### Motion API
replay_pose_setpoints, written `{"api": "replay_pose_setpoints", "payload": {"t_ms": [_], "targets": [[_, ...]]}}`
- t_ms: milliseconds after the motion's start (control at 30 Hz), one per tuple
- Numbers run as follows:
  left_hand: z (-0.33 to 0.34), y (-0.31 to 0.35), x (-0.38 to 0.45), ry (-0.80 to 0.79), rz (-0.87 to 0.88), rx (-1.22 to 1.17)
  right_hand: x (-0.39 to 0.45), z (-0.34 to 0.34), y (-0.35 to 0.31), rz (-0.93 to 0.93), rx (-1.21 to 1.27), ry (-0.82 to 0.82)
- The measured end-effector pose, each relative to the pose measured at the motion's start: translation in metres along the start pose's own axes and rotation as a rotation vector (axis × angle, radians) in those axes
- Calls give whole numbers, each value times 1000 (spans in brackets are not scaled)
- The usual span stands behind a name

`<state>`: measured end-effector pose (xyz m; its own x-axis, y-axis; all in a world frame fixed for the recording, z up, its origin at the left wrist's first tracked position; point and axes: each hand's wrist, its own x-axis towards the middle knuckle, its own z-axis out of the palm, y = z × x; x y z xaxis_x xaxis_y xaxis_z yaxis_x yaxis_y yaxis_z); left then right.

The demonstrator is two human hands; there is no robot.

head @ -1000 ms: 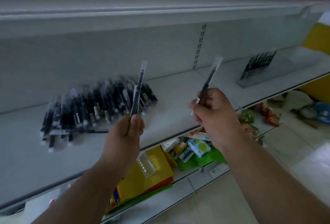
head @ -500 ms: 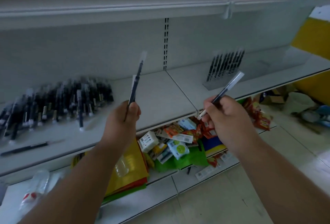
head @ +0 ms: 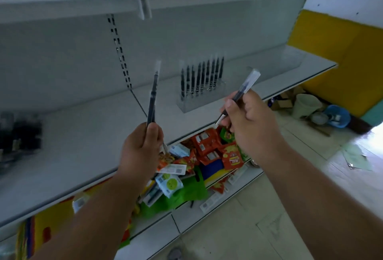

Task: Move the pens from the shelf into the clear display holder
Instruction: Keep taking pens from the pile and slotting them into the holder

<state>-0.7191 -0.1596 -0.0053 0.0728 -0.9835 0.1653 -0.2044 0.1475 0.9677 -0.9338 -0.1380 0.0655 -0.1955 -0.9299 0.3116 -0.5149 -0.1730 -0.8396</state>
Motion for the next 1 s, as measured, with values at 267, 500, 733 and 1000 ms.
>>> {"api": "replay_pose_setpoints", "payload": {"t_ms": [267, 500, 733, 1000], "targets": [[57, 8, 52, -34, 52, -17, 68, -32, 41, -20, -41, 93], [99, 7, 68, 111, 4, -31, 138, -45, 95, -103, -6, 31], [157, 15, 67, 347, -56, -50, 218, -60, 121, -231, -10, -161], [193, 24, 60, 463, -96, -68, 255, -50, 121, -368, -89, -352]]}}
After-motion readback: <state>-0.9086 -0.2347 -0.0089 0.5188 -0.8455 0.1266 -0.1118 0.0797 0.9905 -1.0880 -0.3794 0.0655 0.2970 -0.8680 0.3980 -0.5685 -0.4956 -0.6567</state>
